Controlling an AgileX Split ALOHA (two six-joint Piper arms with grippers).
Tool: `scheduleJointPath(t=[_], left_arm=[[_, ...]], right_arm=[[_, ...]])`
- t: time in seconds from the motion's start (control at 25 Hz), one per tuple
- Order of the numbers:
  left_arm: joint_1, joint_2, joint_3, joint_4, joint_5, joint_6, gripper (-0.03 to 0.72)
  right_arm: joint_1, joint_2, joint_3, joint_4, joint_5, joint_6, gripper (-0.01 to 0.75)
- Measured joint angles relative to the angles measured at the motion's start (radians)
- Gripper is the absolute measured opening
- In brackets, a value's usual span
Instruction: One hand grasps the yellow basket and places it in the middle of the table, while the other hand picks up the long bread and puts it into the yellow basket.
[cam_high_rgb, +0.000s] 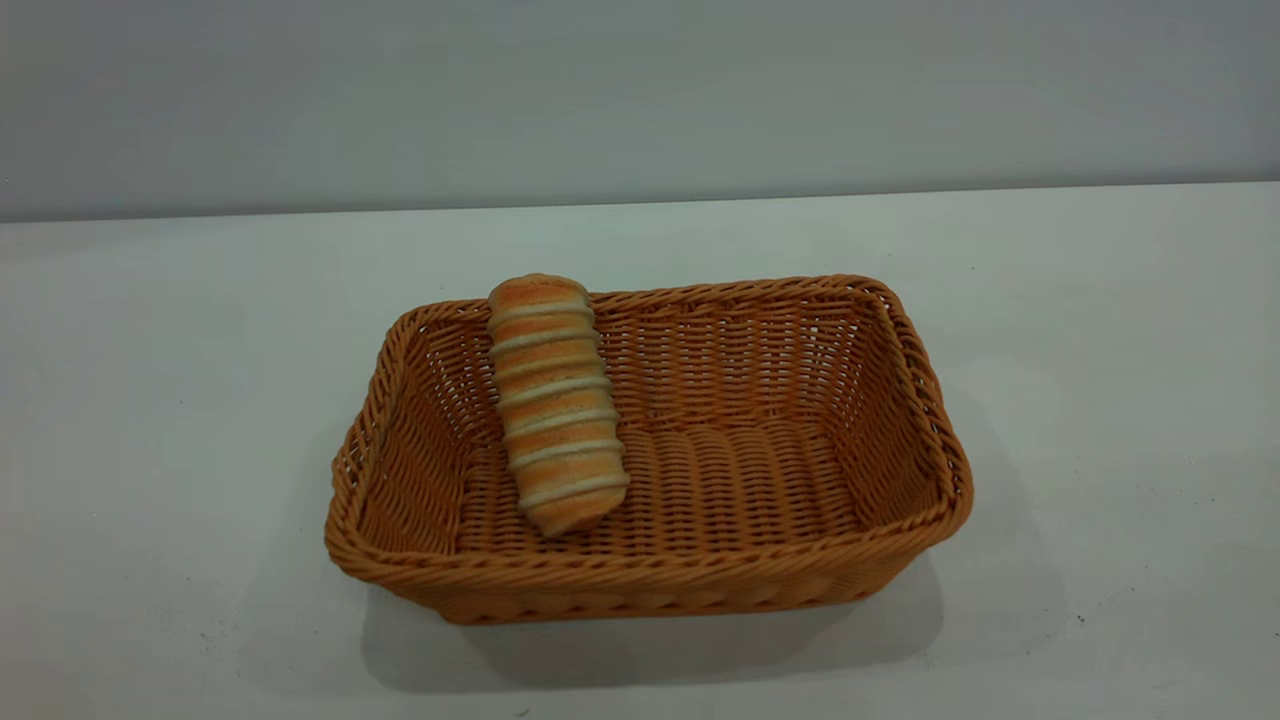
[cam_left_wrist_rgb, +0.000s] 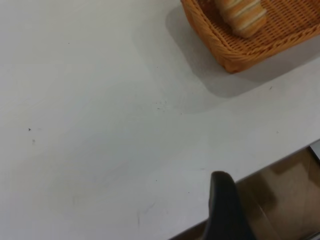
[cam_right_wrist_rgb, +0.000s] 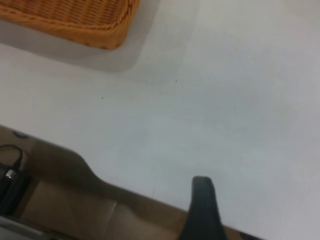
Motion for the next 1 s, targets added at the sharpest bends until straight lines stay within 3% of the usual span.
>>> scheduleJointPath(t=[0.84,1.0], left_arm=[[0.000,-0.006,0.000,0.000,-0.003,0.000,0.526],[0.061,-0.007,0.000,0.001,-0.003,0.000,0.526]], right_arm=[[0.000,-0.129,0.000,0.000,0.005,0.007,0.589],[-0.004,-0.129,0.000,0.000,0.005,0.007,0.589]])
